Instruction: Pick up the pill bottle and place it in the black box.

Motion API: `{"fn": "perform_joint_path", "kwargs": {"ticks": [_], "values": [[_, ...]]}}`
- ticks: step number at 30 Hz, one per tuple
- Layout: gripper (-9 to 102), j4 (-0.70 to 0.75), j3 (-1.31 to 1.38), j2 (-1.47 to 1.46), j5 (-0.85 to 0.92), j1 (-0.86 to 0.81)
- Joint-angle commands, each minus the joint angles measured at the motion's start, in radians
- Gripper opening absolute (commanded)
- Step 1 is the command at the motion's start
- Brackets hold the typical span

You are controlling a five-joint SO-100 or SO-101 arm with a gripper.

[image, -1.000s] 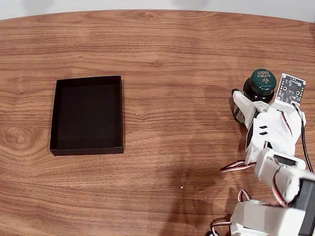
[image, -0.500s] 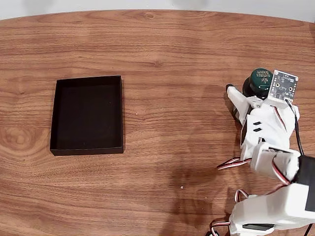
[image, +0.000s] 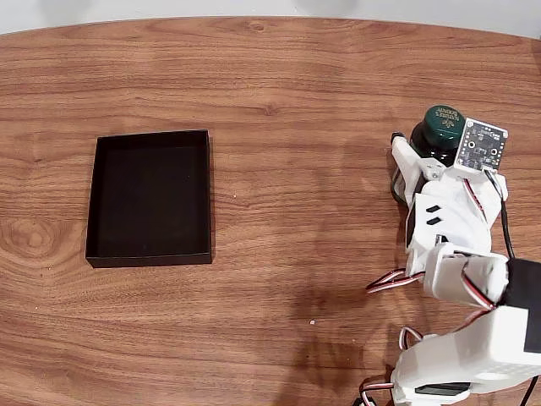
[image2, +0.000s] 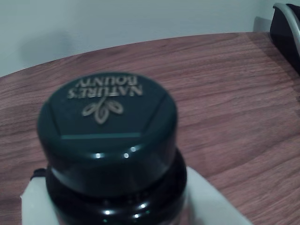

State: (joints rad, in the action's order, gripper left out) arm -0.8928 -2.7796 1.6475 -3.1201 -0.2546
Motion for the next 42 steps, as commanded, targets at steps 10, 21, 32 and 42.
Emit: {"fn": "perform_joint_path", "kwargs": {"ticks": [10, 21, 32, 42], "values": [[21, -0.017, -0.02, 0.092, 0.02, 0.034], [20, 0.048, -0.052, 0.236, 0.041, 0.107], [19, 0.296, -0.173, 0.712, 0.037, 0.265], [17, 0.428, -0.163, 0.885, 0.012, 0.373]]}}
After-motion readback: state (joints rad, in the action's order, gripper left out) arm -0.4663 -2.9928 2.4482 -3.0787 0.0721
